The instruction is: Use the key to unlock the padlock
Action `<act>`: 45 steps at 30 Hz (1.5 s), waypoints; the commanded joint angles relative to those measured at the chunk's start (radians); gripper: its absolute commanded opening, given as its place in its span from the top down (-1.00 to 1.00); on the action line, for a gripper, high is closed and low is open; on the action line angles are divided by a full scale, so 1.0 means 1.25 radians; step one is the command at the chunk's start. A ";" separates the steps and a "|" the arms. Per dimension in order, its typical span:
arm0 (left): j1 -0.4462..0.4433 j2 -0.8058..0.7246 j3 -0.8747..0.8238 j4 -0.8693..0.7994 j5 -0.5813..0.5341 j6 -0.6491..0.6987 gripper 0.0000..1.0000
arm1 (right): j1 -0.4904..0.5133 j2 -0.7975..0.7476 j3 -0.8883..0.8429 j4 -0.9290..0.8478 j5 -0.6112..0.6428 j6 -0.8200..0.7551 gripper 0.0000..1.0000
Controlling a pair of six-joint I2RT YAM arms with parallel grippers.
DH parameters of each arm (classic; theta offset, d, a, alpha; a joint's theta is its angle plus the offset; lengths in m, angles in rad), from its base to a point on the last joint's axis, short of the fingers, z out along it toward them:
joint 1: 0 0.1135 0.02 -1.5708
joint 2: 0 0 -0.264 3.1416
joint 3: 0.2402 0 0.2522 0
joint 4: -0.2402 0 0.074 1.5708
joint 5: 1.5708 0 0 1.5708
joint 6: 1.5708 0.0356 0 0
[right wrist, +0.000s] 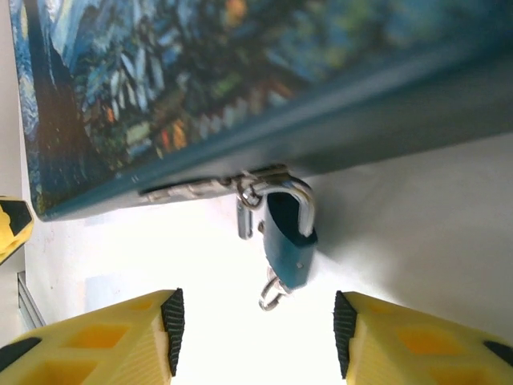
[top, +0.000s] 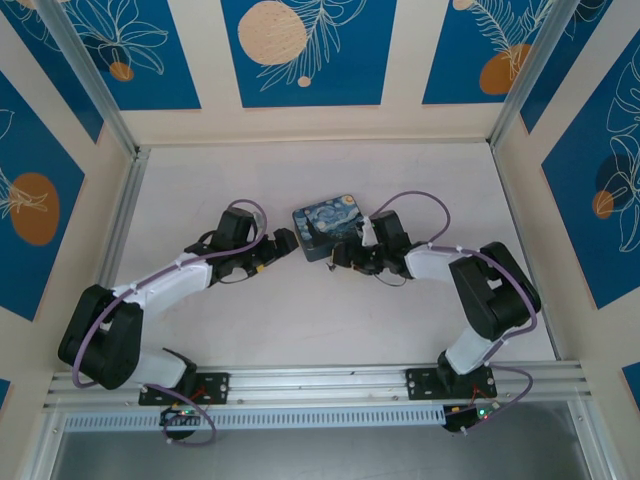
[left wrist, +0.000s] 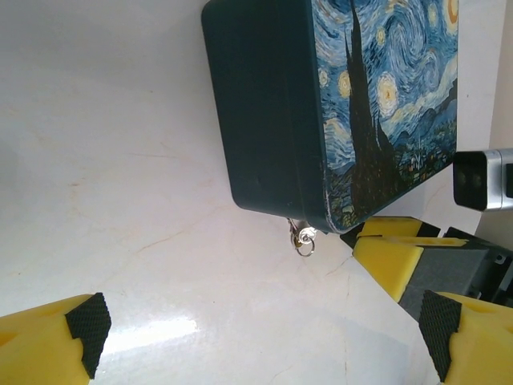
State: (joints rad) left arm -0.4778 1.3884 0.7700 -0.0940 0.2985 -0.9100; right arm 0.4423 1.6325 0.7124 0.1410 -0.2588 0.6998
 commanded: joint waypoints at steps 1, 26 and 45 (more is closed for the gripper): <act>0.011 -0.023 0.006 0.002 0.016 -0.002 -1.00 | -0.005 -0.055 -0.030 -0.032 0.011 0.040 -0.11; 0.011 0.001 0.026 0.013 0.026 -0.002 -1.00 | 0.085 -0.114 -0.068 0.021 0.232 0.089 0.24; 0.011 0.006 0.029 0.018 0.035 -0.006 -1.00 | 0.079 -0.018 -0.126 0.234 0.218 0.144 0.31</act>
State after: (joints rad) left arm -0.4774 1.3849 0.7788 -0.0898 0.3218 -0.9104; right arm 0.5430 1.5898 0.5728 0.3595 0.0189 0.8646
